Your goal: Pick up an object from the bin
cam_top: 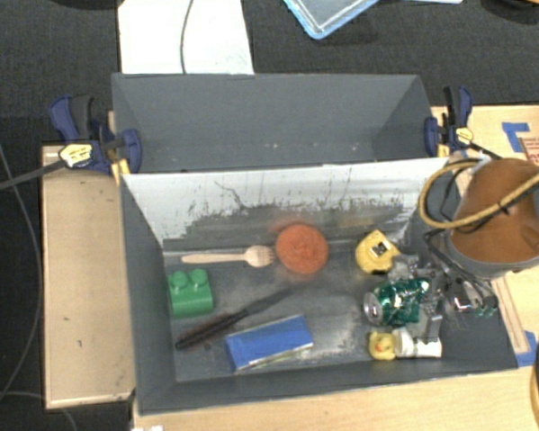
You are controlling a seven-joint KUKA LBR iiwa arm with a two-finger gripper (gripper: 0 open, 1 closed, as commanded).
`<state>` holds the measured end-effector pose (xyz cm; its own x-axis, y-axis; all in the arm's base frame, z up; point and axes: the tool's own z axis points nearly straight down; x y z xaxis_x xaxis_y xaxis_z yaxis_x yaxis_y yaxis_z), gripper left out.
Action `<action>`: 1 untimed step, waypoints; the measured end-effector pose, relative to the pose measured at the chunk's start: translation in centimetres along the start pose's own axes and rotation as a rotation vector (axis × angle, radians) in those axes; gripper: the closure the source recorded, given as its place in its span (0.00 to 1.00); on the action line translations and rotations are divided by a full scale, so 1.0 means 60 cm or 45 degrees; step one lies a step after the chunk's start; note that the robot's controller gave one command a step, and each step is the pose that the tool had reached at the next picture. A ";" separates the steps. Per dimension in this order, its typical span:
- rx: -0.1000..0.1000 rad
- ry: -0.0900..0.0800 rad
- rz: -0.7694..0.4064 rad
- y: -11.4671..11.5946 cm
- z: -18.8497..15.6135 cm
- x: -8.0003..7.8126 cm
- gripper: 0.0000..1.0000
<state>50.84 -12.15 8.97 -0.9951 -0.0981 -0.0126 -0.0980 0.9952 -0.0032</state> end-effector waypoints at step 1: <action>-0.007 -0.004 0.209 -0.017 0.024 0.007 1.00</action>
Offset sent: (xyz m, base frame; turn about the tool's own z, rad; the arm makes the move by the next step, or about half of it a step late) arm 0.0000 0.0000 0.0000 0.0000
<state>50.52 -13.20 7.55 -0.9977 0.0661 -0.0160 0.0660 0.9978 0.0048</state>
